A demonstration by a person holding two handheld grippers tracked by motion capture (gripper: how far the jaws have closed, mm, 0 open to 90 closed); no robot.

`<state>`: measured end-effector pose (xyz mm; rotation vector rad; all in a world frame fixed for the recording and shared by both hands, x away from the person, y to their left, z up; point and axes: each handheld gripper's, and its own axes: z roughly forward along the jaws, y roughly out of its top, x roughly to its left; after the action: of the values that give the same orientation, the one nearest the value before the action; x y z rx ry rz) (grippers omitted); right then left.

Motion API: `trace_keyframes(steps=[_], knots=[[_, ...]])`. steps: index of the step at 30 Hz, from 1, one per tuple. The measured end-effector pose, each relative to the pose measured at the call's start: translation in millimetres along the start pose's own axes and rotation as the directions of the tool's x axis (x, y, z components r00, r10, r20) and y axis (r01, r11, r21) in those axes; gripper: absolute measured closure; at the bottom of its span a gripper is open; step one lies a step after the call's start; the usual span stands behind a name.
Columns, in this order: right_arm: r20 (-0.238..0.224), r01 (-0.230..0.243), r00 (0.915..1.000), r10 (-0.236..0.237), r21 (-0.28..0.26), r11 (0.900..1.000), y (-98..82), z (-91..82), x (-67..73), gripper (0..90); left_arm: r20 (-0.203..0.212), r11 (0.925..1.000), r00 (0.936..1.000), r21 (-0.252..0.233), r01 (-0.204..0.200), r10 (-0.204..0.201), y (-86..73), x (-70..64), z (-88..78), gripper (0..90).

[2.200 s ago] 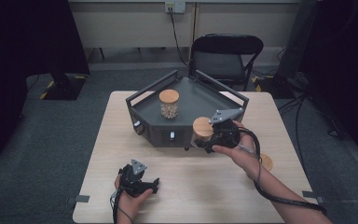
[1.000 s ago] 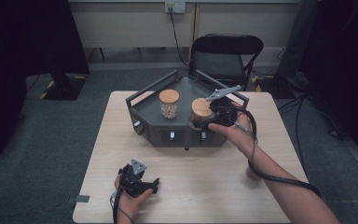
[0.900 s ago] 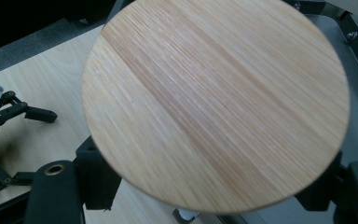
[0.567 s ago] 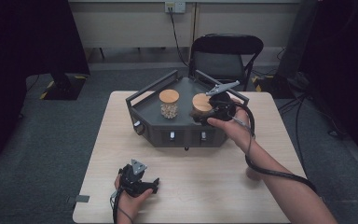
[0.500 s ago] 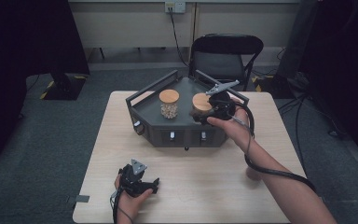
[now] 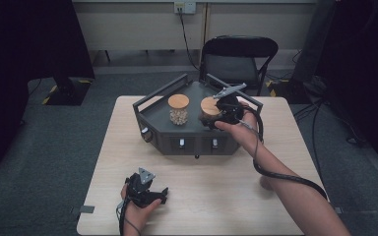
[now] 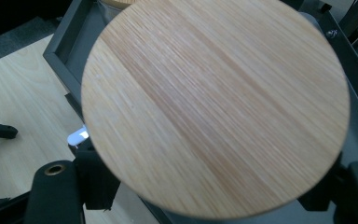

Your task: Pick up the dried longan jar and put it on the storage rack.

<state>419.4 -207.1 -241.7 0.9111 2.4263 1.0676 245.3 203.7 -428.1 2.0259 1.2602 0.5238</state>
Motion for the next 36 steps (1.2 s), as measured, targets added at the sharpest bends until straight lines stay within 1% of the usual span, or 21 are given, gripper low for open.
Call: trace_keyframes(steps=[2,5,13,17,21,24,27,29,31,36], knots=[[0.001,-0.01,1.0,0.01,0.0,1.0,0.3,2.9,-1.3,25.0,0.0,1.0,1.0,0.0,-0.001,0.001,0.1,0.0,0.0,0.1],[0.008,-0.006,1.0,0.006,0.0,1.0,1.1,6.7,-2.7,25.0,0.0,1.0,1.0,0.0,0.0,0.0,0.1,0.0,0.0,0.0],[0.015,-0.016,0.9998,0.016,0.02,1.0,3.9,17.1,-6.3,25.0,0.0,1.0,1.0,0.001,-0.001,0.001,0.1,0.1,0.0,0.0],[0.018,-0.023,0.9996,0.022,0.019,1.0,4.0,19.5,-7.9,25.0,0.0,1.0,1.0,0.0,0.0,0.0,0.0,0.0,0.0,0.1],[0.026,-0.019,0.9995,0.019,0.023,1.0,5.1,21.4,-7.9,25.0,0.0,1.0,1.0,0.0,0.0,0.0,0.0,0.0,0.0,0.1],[0.027,-0.029,0.9992,0.029,0.027,0.999,5.0,22.7,-9.5,25.0,0.001,1.0,1.0,0.001,-0.001,0.001,0.2,0.2,-0.1,0.1],[0.03,-0.024,0.9993,0.023,0.032,0.999,5.1,23.8,-9.3,25.0,0.0,1.0,1.0,0.0,0.0,0.0,0.0,0.0,0.0,0.0],[0.026,-0.03,0.9992,0.029,0.033,0.999,4.9,24.6,-10.0,25.0,0.0,1.0,1.0,0.0,0.0,0.0,0.0,0.0,0.0,0.0],[0.031,-0.021,0.9993,0.02,0.035,0.999,5.4,25.9,-8.9,25.0,0.0,1.0,1.0,0.0,0.0,0.0,0.1,0.0,0.0,0.0],[0.029,-0.023,0.9993,0.022,0.037,0.999,6.5,29.7,-8.1,25.0,0.0,1.0,1.0,0.0,-0.001,0.001,0.1,0.0,0.0,0.0]])
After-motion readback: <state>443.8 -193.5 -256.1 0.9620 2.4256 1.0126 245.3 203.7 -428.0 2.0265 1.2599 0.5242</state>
